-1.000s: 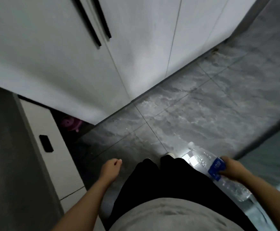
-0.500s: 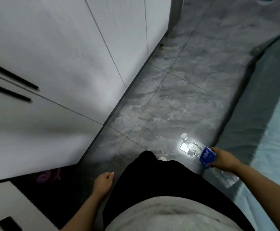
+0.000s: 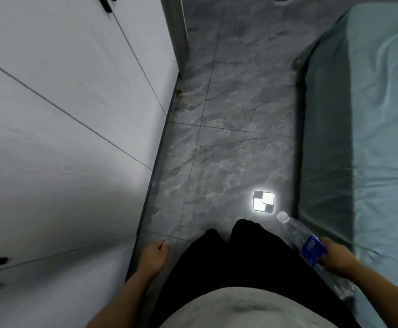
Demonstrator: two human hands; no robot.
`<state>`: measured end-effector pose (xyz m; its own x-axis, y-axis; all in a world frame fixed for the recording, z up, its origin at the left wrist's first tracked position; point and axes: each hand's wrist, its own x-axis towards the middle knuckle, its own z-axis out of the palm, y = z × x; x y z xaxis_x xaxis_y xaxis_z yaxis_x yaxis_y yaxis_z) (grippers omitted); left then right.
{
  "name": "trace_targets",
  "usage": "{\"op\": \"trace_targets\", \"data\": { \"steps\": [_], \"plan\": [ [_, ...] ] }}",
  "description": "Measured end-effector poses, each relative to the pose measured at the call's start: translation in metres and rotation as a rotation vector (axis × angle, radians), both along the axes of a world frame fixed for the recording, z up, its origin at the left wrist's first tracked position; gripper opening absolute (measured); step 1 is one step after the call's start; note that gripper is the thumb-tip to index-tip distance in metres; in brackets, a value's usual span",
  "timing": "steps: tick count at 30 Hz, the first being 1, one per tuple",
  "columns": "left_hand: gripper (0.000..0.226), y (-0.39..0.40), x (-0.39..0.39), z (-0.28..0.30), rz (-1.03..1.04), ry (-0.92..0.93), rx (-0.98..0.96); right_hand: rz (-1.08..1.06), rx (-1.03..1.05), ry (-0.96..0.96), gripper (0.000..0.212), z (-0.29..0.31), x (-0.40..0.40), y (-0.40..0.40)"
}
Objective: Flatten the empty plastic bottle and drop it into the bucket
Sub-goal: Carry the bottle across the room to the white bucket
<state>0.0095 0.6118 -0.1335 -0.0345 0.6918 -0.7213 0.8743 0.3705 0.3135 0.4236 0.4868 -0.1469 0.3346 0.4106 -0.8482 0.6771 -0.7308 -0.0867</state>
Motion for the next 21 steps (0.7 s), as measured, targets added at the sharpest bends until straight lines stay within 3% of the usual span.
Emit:
{"op": "trace_targets", "data": {
  "steps": [7,12,17,21],
  "plan": [
    [0.036,0.104,0.069,-0.001,-0.15,-0.045,-0.001,-0.203,-0.066,-0.001,0.05,-0.012,0.042,0.002],
    [0.033,0.142,0.129,0.002,-0.136,-0.015,-0.03,-0.265,0.019,-0.009,0.057,-0.013,0.094,0.05],
    [0.035,0.158,0.164,0.01,-0.112,0.009,-0.054,-0.27,0.138,-0.047,0.028,0.001,0.14,0.118],
    [0.041,0.19,0.179,0.013,-0.052,0.029,-0.099,-0.263,0.201,-0.035,0.031,0.006,0.165,0.171]
  ]
}}
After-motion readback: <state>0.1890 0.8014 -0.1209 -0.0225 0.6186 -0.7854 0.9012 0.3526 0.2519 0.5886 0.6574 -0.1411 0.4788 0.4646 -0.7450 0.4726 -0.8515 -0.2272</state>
